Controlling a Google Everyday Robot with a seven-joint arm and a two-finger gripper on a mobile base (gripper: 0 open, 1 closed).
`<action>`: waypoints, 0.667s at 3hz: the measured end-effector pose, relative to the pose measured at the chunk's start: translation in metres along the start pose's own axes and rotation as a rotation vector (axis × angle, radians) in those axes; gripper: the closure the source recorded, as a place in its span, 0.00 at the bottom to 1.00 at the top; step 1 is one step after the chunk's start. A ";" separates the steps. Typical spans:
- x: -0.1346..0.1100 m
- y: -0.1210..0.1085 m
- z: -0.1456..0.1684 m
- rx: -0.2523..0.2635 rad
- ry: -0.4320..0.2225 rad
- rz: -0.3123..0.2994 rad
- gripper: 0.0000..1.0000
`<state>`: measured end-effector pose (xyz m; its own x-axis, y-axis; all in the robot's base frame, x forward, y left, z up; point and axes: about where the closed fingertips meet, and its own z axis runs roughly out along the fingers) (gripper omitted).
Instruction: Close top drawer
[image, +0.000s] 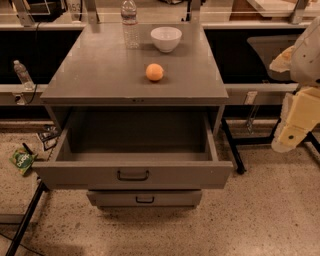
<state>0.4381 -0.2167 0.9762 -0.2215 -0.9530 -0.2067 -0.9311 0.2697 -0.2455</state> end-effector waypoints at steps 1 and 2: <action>0.000 0.000 0.000 0.000 0.000 0.000 0.00; 0.000 0.012 0.035 -0.054 -0.067 0.026 0.26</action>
Offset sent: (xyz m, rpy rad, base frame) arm -0.0007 0.0110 -0.0672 0.1472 0.0844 -0.0109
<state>0.4374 -0.2083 0.9397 -0.2278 -0.9340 -0.2754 -0.9400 0.2847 -0.1880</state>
